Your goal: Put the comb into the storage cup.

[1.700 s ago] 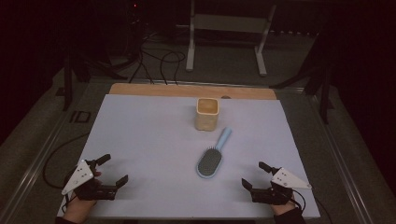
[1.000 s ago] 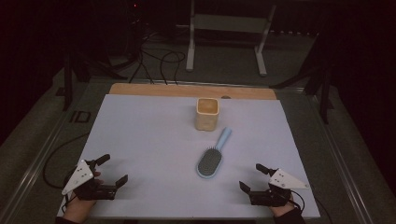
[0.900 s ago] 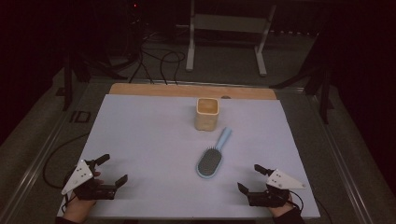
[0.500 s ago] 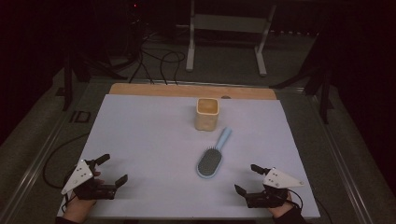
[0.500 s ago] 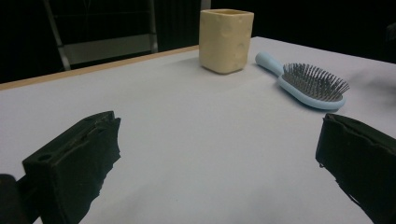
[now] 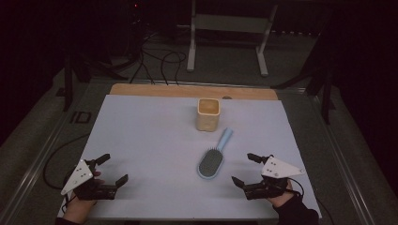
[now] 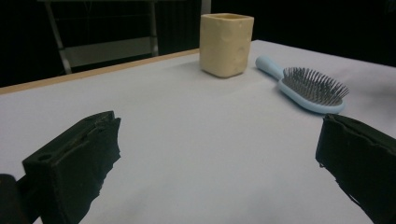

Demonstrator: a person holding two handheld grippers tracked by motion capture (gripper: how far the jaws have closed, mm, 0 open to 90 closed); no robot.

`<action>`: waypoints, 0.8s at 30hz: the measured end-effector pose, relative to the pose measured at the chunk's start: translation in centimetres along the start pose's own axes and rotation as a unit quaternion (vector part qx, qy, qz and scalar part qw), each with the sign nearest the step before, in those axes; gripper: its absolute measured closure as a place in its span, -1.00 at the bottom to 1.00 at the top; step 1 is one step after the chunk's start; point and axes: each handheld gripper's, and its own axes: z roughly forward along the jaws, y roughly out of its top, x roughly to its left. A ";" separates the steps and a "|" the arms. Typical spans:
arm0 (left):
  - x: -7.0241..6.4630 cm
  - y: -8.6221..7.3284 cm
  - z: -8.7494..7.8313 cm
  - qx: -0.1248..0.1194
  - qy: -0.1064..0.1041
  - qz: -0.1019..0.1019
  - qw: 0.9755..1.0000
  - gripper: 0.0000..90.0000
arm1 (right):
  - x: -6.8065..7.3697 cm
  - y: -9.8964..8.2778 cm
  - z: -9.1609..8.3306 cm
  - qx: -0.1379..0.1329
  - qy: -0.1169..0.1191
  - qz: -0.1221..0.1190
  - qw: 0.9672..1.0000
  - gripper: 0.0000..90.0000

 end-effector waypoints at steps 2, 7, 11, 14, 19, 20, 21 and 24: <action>0.0 0.0 0.2 0.001 -0.001 -0.001 1.000 -1.00 | -0.4 0.5 0.0 -0.001 0.001 -0.004 1.000 -0.80; 0.1 0.0 0.3 0.001 -0.004 -0.003 1.000 -1.00 | -1.3 1.1 0.1 -0.010 -0.003 -0.005 1.000 -0.80; 0.1 -0.1 0.1 0.000 -0.006 -0.004 1.000 -1.00 | -2.1 1.5 0.6 -0.011 -0.002 -0.003 1.000 -0.80; 0.1 0.0 0.1 -0.002 -0.006 -0.003 1.000 -1.00 | -3.0 1.9 1.5 -0.009 -0.002 -0.005 1.000 -0.80; 0.0 0.0 0.2 0.000 -0.008 -0.003 1.000 -1.00 | -4.0 2.4 2.6 -0.002 0.007 -0.007 1.000 -0.79; 0.0 0.0 0.2 0.000 -0.008 -0.005 1.000 -1.00 | -4.2 2.5 2.8 -0.001 0.007 -0.011 1.000 -0.77; 0.0 -0.1 0.2 0.000 -0.009 -0.007 1.000 -1.00 | -4.5 2.7 3.1 0.000 0.007 -0.011 1.000 -0.77; 0.1 0.0 0.1 -0.001 -0.008 -0.006 1.000 -1.00 | -5.3 3.0 3.9 0.001 0.011 -0.006 1.000 -0.77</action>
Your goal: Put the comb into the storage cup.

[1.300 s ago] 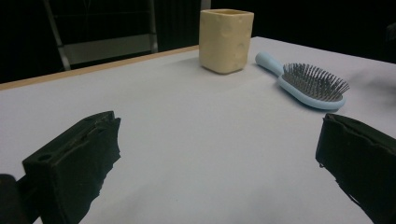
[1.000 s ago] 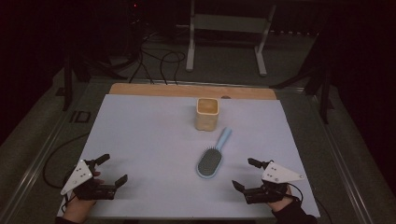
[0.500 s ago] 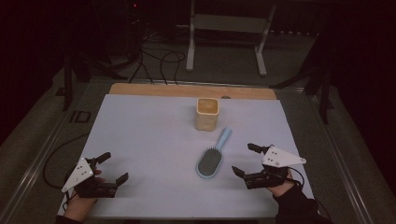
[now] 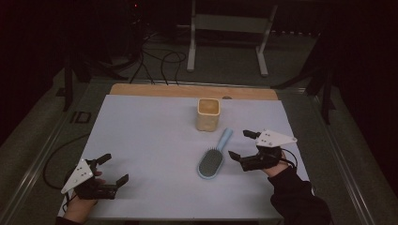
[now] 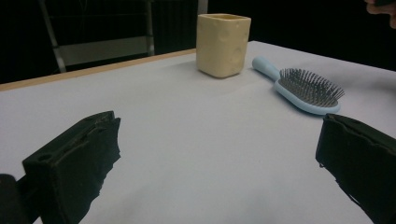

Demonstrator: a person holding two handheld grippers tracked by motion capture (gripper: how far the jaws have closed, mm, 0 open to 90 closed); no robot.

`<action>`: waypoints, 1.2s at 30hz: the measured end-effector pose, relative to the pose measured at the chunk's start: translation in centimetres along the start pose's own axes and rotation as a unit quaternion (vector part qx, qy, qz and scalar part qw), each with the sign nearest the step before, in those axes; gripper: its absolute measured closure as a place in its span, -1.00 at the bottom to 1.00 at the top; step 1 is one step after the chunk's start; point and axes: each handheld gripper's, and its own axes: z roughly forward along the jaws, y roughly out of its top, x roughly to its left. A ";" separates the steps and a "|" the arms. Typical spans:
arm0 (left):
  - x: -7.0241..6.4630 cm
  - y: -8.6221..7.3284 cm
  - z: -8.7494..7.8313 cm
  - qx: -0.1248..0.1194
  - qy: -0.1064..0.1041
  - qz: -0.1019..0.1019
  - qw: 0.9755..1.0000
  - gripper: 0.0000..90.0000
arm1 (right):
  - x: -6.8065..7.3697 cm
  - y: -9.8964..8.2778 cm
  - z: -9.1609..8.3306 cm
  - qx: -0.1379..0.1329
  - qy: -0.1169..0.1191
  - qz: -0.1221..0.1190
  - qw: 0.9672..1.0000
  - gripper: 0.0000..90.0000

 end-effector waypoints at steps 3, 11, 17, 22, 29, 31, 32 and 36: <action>0.0 0.0 0.0 0.000 0.000 0.002 1.000 -1.00 | -0.5 0.4 0.8 0.007 0.002 -0.002 1.000 -0.72; 0.0 0.0 0.0 0.000 0.000 0.002 1.000 -1.00 | -2.3 0.5 3.1 0.024 0.008 0.005 1.000 -0.66; 0.0 0.0 0.0 -0.001 0.001 0.003 1.000 -1.00 | -3.2 -0.4 5.0 0.044 -0.001 0.012 0.999 -0.46; 0.0 0.0 0.0 -0.001 0.000 0.003 1.000 -1.00 | -4.0 -1.1 6.8 0.063 -0.006 0.012 0.998 -0.29; 0.0 0.0 0.0 -0.003 0.000 0.001 1.000 -1.00 | -5.3 -2.2 9.0 0.090 -0.033 0.012 0.995 0.33; 0.0 0.0 0.0 -0.002 -0.001 0.001 1.000 -1.00 | -5.6 -2.3 9.6 0.098 -0.040 0.010 0.994 0.50; 0.0 0.0 0.0 -0.002 -0.001 0.001 1.000 -1.00 | -5.8 -2.4 9.8 0.101 -0.041 0.008 0.994 0.60; 0.0 0.0 0.0 -0.002 -0.001 0.001 1.000 -1.00 | -6.2 -2.5 10.6 0.114 -0.045 -0.001 0.993 0.85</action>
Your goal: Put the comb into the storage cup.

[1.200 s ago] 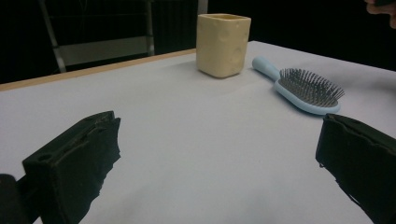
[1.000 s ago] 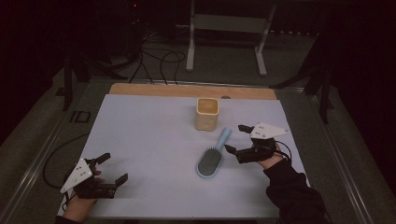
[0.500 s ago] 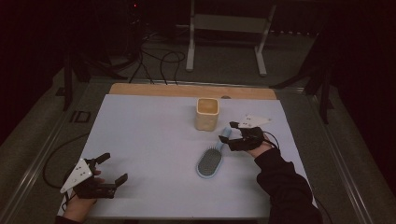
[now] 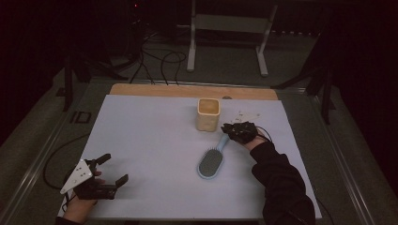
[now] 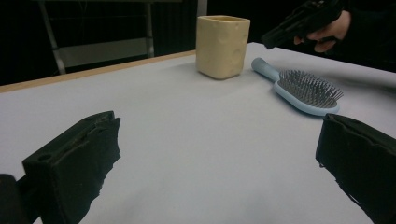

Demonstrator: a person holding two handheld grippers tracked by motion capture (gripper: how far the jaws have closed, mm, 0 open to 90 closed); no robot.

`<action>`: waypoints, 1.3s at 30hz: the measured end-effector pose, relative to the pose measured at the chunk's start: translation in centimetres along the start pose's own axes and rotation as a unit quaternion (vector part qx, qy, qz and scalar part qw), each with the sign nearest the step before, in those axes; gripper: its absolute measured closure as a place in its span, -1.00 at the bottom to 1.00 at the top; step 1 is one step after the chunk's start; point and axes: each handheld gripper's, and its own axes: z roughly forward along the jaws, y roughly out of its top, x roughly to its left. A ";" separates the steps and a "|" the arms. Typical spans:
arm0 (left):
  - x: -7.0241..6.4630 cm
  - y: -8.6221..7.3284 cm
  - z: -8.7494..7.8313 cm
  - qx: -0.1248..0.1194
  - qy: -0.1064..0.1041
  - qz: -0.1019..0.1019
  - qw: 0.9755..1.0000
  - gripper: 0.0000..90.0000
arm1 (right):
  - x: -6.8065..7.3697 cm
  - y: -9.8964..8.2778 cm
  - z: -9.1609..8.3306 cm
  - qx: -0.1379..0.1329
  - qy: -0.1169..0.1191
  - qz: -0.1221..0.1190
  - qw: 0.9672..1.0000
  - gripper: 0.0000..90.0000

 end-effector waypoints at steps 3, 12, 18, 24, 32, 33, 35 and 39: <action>0.0 0.0 0.0 -0.001 0.000 0.001 1.000 -1.00 | -0.2 0.1 1.1 0.023 -0.009 -0.009 1.000 1.00; 0.0 0.0 0.0 -0.001 -0.003 0.000 1.000 -1.00 | -1.0 0.0 3.2 0.051 -0.013 -0.010 0.999 1.00; 0.0 -0.1 0.0 0.000 -0.004 -0.001 1.000 -1.00 | -1.3 -0.3 3.6 0.063 -0.016 -0.010 0.998 1.00; 0.0 0.0 0.0 0.001 -0.004 0.000 1.000 -1.00 | -1.3 -0.5 3.6 0.075 -0.014 -0.016 0.997 1.00; 0.2 -0.2 0.2 0.001 -0.006 -0.003 1.000 -1.00 | -1.5 -0.9 3.4 0.084 -0.011 -0.015 0.996 1.00; 0.2 -0.2 0.2 0.001 -0.005 -0.004 1.000 -1.00 | -1.5 -1.0 3.3 0.085 -0.011 -0.014 0.996 1.00; 0.2 -0.1 0.2 0.000 -0.005 -0.004 1.000 -1.00 | -1.6 -1.3 3.1 0.088 -0.010 -0.017 0.996 1.00; 0.2 -0.1 0.2 0.001 -0.005 -0.003 1.000 -1.00 | -1.5 -1.8 2.6 0.088 -0.008 -0.014 0.996 1.00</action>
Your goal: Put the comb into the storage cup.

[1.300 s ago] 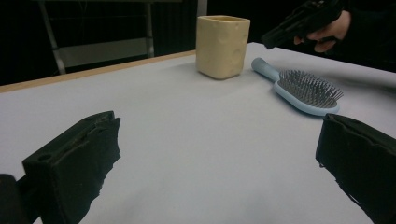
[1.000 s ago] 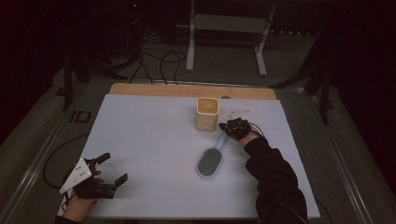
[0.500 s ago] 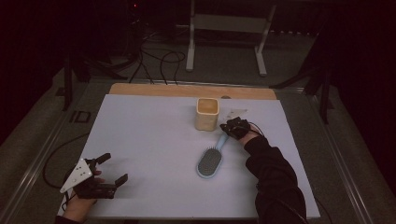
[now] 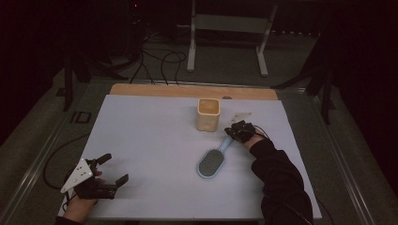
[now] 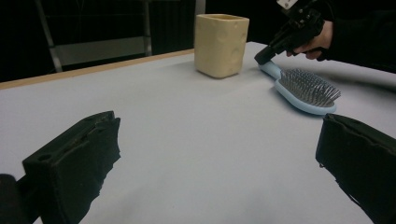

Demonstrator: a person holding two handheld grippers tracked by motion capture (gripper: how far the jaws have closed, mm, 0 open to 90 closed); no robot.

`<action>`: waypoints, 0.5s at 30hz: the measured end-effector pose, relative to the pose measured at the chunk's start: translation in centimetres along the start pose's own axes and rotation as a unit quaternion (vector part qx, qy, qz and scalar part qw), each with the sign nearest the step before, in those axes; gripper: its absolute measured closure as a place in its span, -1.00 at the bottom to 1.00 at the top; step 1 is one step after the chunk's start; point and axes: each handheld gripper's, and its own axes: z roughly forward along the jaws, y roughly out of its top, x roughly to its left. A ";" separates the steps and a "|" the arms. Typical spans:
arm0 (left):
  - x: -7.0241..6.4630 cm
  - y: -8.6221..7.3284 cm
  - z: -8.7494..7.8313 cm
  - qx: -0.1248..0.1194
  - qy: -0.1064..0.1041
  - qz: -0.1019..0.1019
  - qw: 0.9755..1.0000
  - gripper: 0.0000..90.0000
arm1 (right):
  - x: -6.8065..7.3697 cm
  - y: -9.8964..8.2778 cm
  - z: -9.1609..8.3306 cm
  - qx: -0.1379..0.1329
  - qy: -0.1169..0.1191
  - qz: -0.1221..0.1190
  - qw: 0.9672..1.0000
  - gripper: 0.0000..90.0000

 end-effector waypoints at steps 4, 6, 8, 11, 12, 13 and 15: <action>0.0 0.0 0.0 0.000 0.000 0.000 1.000 -1.00 | 0.0 -0.8 -0.7 -0.001 -0.002 0.002 1.000 1.00; 0.0 0.0 0.0 0.001 0.000 -0.001 1.000 -1.00 | 0.0 -1.2 -1.0 0.000 0.000 0.004 1.000 1.00; 0.0 0.0 0.0 0.001 0.000 -0.002 1.000 -1.00 | 0.0 -1.6 -1.4 0.002 0.002 0.006 1.000 1.00; 0.0 0.0 0.0 0.000 0.001 0.000 1.000 -1.00 | 0.1 -2.2 -2.0 0.006 0.003 0.004 1.000 1.00; 0.0 0.0 0.0 0.000 0.002 0.000 1.000 -1.00 | 0.3 -2.4 -2.2 0.008 0.002 0.006 1.000 1.00; 0.0 0.0 0.0 0.000 0.002 0.001 1.000 -1.00 | 0.4 -2.7 -2.4 0.009 0.002 0.005 1.000 1.00; -0.1 0.0 0.0 0.000 0.000 0.000 1.000 -1.00 | 0.6 -3.1 -2.8 0.014 0.003 0.001 1.000 1.00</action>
